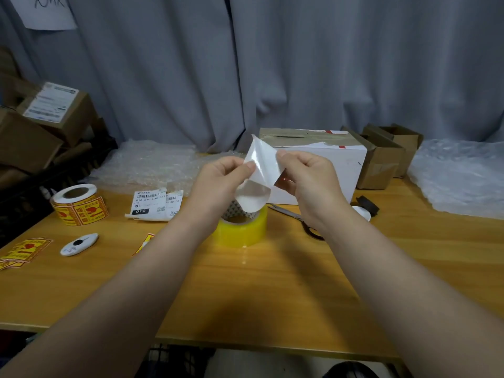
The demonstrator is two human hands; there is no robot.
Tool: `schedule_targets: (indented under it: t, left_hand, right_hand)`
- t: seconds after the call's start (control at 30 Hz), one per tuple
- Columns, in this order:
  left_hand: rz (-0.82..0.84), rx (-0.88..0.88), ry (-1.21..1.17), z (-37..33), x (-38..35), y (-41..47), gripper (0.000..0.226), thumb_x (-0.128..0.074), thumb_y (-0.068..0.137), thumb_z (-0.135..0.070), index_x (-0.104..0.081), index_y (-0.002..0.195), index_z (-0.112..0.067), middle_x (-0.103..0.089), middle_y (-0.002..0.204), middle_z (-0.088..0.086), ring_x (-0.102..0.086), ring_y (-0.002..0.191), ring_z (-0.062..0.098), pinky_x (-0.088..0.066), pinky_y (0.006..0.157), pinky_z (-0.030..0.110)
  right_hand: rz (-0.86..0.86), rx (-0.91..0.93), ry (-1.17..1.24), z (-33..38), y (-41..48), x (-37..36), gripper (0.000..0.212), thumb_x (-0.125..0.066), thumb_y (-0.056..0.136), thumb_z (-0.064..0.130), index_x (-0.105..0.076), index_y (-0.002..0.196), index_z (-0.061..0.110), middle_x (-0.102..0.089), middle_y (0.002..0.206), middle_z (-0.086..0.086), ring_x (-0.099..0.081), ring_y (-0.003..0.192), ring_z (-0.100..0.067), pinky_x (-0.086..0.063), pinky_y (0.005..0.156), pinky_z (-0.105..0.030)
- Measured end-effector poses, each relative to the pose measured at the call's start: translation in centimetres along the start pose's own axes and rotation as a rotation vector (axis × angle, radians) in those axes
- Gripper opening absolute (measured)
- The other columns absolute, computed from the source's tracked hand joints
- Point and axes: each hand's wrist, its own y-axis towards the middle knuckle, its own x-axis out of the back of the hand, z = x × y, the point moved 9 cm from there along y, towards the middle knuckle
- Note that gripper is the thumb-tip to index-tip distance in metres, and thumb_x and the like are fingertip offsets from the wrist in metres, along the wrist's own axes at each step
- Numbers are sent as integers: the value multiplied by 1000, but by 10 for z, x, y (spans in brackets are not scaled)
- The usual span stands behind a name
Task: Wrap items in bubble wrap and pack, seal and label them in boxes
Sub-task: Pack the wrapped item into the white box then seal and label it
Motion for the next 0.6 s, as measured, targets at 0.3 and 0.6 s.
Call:
schedule_targets:
  t: [0.3,0.6]
  left_hand:
    - [-261,351,-566,55,41,6,18,-43,99,-11,-51,111,-1,-67,89,14,-72,69,19,-56,56,24]
    - [-563,300,-461,76,97,-5,10,-42,99,-7,-45,90,-9,-50,69,4,-51,37,1,-34,35,12]
  right_hand:
    - [-402,-329,372,-40,-1,44,7,-61,92,13,-61,85,10,-69,83,-7,-67,72,-14,-57,64,-24]
    - [-669,-336,312,-49,-20,77,13,-60,92,18,-60,79,14,-54,70,-1,-47,53,-8,-40,47,-17]
